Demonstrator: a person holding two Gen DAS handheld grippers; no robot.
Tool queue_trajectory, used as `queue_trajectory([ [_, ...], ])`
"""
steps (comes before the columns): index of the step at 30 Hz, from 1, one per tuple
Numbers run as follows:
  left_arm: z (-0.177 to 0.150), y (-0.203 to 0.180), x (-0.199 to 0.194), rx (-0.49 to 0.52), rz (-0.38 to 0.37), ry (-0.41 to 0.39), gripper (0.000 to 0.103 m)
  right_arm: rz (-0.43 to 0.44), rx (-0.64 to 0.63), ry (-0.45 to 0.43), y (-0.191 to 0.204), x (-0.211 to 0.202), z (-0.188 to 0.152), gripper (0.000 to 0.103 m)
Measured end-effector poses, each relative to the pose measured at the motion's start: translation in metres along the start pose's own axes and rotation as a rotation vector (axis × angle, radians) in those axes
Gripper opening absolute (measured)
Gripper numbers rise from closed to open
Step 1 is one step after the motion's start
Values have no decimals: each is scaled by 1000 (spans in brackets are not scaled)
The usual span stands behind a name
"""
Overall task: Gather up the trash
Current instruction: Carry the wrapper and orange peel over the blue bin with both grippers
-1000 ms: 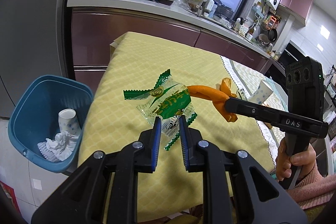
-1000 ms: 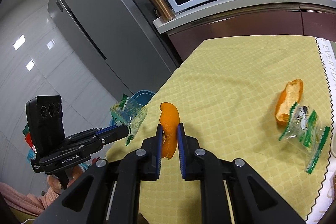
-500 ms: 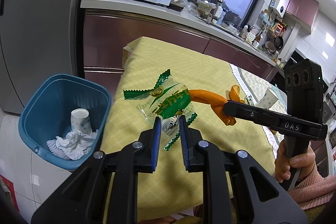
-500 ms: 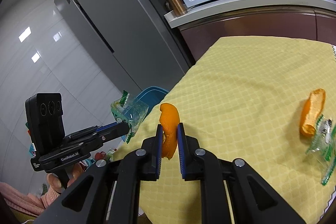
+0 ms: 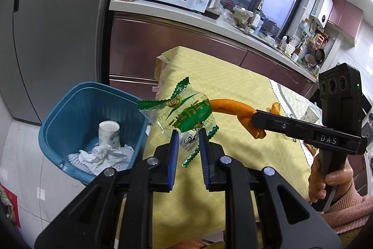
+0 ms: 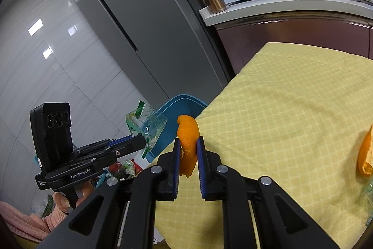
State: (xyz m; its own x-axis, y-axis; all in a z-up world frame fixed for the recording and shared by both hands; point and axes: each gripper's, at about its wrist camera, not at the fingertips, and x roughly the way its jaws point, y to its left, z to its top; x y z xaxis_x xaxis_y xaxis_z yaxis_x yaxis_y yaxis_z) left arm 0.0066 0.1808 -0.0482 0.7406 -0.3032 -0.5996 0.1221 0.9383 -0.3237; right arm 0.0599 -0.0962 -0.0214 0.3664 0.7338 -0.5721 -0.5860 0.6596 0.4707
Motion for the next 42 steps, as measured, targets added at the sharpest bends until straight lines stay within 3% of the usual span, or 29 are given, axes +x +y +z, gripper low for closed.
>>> queue_trajectory([
  [19,7,42,-4,-40,87,-16,18,53,-62,53,20,37,14,12],
  [42,10,85,19,-109,168,20,18,81,-102,138,39,84,27,12],
])
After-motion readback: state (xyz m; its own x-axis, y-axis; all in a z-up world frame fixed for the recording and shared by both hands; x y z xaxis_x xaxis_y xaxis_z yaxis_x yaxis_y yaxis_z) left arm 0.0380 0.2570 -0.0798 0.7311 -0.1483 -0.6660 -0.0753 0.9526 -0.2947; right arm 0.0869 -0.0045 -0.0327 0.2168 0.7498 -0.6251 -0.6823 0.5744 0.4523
